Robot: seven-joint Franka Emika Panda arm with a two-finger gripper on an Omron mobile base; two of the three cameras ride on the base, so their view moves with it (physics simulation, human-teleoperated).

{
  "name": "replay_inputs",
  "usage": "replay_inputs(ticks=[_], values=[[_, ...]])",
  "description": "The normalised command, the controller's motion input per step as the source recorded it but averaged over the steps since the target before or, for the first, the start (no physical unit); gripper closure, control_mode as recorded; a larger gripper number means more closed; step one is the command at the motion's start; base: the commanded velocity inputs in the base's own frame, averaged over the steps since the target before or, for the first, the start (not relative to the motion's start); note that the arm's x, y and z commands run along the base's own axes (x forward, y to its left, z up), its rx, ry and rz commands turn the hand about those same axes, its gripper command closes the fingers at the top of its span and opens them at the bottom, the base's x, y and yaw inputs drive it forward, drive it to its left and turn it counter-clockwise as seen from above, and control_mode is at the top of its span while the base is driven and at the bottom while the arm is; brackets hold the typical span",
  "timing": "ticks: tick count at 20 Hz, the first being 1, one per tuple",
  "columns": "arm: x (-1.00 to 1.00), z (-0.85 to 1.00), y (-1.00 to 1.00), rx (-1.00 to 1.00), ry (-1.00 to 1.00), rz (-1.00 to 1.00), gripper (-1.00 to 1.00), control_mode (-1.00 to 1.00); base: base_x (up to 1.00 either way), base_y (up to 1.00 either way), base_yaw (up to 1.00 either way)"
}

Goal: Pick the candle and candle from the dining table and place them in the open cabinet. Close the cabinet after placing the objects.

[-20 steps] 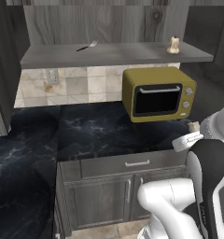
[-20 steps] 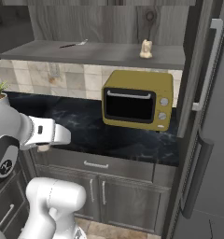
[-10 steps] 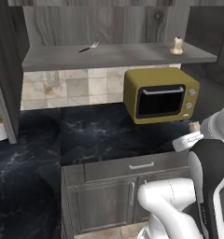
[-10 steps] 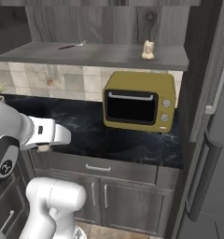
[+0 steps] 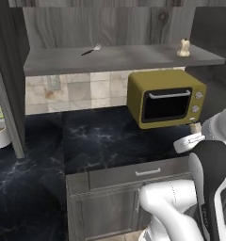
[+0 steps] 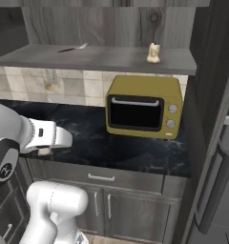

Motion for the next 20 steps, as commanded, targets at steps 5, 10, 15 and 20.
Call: replay_inputs(ticks=[5,10,15,20], values=[[0.0,0.0,0.0,0.0,0.0,0.0,1.0,1.0,0.29,0.27,-0.06],[0.0,0.0,0.0,0.0,0.0,0.0,1.0,1.0,0.28,0.28,-0.06],[0.0,0.0,0.0,0.0,0.0,0.0,1.0,1.0,0.25,0.29,-0.05],[0.0,0.0,0.0,0.0,0.0,0.0,1.0,1.0,0.19,0.25,-0.04]])
